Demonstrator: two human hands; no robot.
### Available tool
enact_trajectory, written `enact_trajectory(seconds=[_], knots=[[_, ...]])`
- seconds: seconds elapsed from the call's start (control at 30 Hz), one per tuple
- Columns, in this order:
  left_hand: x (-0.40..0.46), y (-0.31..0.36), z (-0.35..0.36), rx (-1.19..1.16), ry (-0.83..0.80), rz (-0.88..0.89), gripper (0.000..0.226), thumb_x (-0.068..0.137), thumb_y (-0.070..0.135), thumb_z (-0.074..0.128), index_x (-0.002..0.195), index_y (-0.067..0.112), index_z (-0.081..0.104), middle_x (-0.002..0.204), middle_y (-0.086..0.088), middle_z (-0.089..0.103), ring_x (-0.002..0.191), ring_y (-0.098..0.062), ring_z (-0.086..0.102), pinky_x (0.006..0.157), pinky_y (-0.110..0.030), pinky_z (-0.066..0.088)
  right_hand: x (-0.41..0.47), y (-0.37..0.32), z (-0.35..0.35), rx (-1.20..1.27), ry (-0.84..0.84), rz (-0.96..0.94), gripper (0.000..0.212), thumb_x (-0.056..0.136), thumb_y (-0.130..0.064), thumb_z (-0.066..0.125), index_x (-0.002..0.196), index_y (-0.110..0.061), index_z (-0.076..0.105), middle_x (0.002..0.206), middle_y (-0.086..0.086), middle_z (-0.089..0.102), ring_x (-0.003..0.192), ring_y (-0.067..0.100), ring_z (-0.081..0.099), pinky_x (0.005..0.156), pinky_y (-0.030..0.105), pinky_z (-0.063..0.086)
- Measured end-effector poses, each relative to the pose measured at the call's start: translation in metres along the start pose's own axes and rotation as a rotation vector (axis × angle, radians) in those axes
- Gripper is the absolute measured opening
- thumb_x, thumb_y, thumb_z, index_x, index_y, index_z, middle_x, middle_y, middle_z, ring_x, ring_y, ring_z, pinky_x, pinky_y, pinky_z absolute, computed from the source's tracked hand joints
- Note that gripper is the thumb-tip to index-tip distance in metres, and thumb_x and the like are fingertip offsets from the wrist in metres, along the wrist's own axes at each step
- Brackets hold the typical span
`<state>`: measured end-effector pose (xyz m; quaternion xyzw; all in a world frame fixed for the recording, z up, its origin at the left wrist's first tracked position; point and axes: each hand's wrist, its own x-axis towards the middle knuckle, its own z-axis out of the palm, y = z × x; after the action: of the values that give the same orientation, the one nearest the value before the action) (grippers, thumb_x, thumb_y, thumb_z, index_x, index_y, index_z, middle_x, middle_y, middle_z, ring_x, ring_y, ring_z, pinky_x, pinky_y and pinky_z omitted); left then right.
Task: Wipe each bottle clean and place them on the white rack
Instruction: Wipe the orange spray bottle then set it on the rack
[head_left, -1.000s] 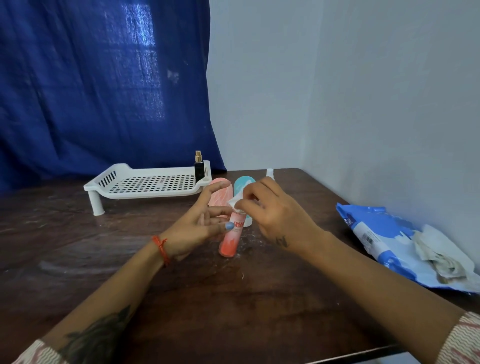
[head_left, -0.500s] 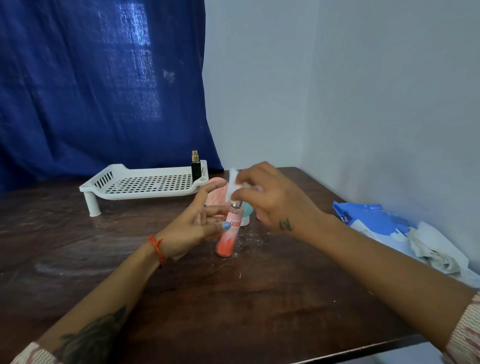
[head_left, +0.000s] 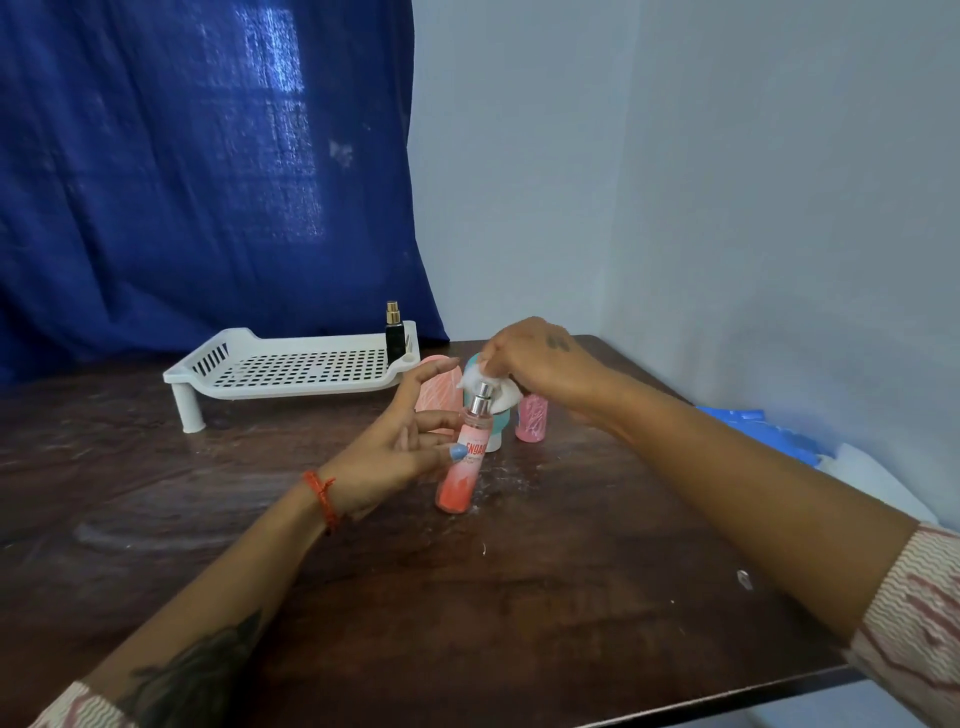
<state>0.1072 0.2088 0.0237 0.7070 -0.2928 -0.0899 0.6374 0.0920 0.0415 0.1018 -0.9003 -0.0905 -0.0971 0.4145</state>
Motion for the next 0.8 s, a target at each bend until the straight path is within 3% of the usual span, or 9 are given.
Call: enact_trajectory(seconds=[0.07,0.17,0.33,0.4,0.47,0.5,0.6,0.7,0.8], knots=[[0.0,0.0,0.0,0.003,-0.001,-0.004,0.081,0.082,-0.012,0.057,0.135,0.041,0.026,0.121,-0.02,0.059,0.099,-0.025,0.067,0.081,-0.032,0.056,-0.003,0.006,-0.004,0.323,-0.049,0.241,0.019,0.09,-0.003,0.052,0.105,0.003,0.062,0.1,0.014,0.067,0.08,0.018,0.065,0.068,0.027,0.053],[0.001,0.0,0.0,0.0,-0.002,-0.008,0.081,0.082,-0.013,0.057,0.134,0.041,0.026,0.121,-0.02,0.059,0.1,-0.025,0.067,0.08,-0.031,0.055,-0.012,0.015,-0.005,0.65,-0.096,0.413,0.023,0.089,0.002,0.053,0.112,0.004,0.055,0.108,0.017,0.064,0.083,0.019,0.065,0.07,0.031,0.056],[0.001,0.001,-0.001,0.003,0.002,-0.018,0.081,0.08,-0.009,0.06,0.132,0.043,0.027,0.121,-0.02,0.059,0.098,-0.024,0.068,0.08,-0.031,0.056,-0.03,0.016,-0.007,1.001,-0.11,0.485,0.008,0.086,0.01,0.052,0.091,0.004,0.055,0.098,0.019,0.062,0.083,0.026,0.064,0.056,0.033,0.058],[0.001,0.0,-0.001,-0.002,-0.012,-0.018,0.081,0.078,-0.006,0.062,0.133,0.043,0.026,0.122,-0.02,0.059,0.1,-0.025,0.067,0.083,-0.033,0.056,-0.032,0.016,-0.006,1.011,-0.095,0.429,0.007,0.086,0.006,0.055,0.091,0.003,0.06,0.096,0.016,0.065,0.085,0.024,0.066,0.063,0.033,0.059],[0.001,-0.002,-0.002,-0.016,-0.016,-0.015,0.08,0.08,-0.006,0.062,0.134,0.042,0.027,0.122,-0.02,0.059,0.102,-0.026,0.067,0.084,-0.034,0.055,-0.032,0.018,-0.001,0.703,0.046,0.223,0.008,0.087,-0.007,0.061,0.091,-0.007,0.068,0.094,0.003,0.07,0.088,0.017,0.066,0.08,0.032,0.056],[0.001,-0.002,-0.002,-0.021,-0.015,-0.013,0.08,0.08,-0.005,0.064,0.134,0.041,0.027,0.122,-0.02,0.059,0.103,-0.027,0.066,0.084,-0.035,0.055,-0.033,0.018,0.002,0.454,0.151,0.058,0.009,0.087,-0.012,0.062,0.089,-0.012,0.07,0.091,-0.005,0.069,0.087,0.011,0.064,0.082,0.026,0.053],[0.001,-0.004,-0.003,-0.02,-0.014,-0.006,0.083,0.074,0.003,0.066,0.137,0.038,0.026,0.122,-0.02,0.059,0.105,-0.03,0.065,0.086,-0.039,0.054,-0.034,0.02,0.012,-0.226,0.338,-0.513,0.01,0.086,-0.014,0.064,0.091,-0.014,0.072,0.089,-0.005,0.058,0.079,0.007,0.054,0.069,0.01,0.04],[0.001,-0.004,-0.003,-0.009,-0.016,-0.005,0.083,0.075,0.005,0.065,0.139,0.038,0.023,0.125,-0.018,0.058,0.108,-0.029,0.064,0.09,-0.04,0.053,-0.034,0.022,0.024,-0.63,0.251,-0.694,0.02,0.074,-0.002,0.072,0.093,-0.002,0.068,0.095,0.012,0.056,0.083,0.022,0.054,0.065,0.025,0.047],[0.002,-0.004,-0.004,-0.006,-0.018,-0.006,0.084,0.078,0.0,0.066,0.14,0.037,0.023,0.126,-0.02,0.057,0.108,-0.029,0.064,0.088,-0.04,0.054,-0.035,0.026,0.028,-0.771,0.282,-0.81,0.027,0.057,0.004,0.081,0.081,0.001,0.069,0.088,0.017,0.059,0.078,0.028,0.056,0.053,0.029,0.049]])
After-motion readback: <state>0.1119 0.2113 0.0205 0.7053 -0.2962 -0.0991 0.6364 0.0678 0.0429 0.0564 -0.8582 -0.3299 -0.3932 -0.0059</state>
